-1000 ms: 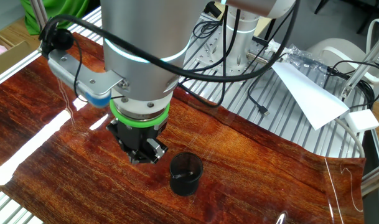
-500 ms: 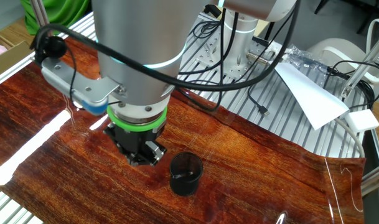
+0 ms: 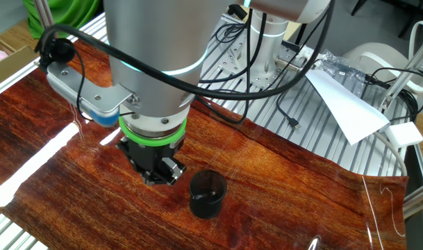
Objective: Put the pen into the pen holder
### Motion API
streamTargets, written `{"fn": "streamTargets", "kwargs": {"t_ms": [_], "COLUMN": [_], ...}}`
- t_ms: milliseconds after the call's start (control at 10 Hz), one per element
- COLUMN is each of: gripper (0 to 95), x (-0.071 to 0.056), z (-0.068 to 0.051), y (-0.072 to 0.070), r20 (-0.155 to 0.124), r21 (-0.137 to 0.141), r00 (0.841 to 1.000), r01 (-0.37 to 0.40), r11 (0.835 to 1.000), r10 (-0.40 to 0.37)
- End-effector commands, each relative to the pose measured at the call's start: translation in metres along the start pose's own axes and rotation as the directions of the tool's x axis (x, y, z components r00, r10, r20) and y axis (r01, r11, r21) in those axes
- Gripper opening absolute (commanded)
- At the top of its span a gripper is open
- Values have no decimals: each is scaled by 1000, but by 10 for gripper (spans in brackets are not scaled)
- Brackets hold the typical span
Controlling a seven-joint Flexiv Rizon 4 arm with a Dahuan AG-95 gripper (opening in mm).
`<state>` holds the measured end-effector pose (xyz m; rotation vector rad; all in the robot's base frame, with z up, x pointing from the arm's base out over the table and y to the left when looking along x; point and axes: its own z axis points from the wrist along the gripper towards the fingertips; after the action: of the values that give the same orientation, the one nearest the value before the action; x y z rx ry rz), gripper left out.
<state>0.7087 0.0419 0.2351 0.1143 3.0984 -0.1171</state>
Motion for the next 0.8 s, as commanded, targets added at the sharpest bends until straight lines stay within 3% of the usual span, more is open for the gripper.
{"fn": "streamTargets", "kwargs": {"t_ms": [100,800], "gripper": [0,0], "x": [2,2], "z": [0,0], "y": [0,0], "r20": [6,-4], "r21": [1,2], "r00": [1000,1000], "r01": [0,-1], "r11": [1000,1000], "r10": [0,1]}}
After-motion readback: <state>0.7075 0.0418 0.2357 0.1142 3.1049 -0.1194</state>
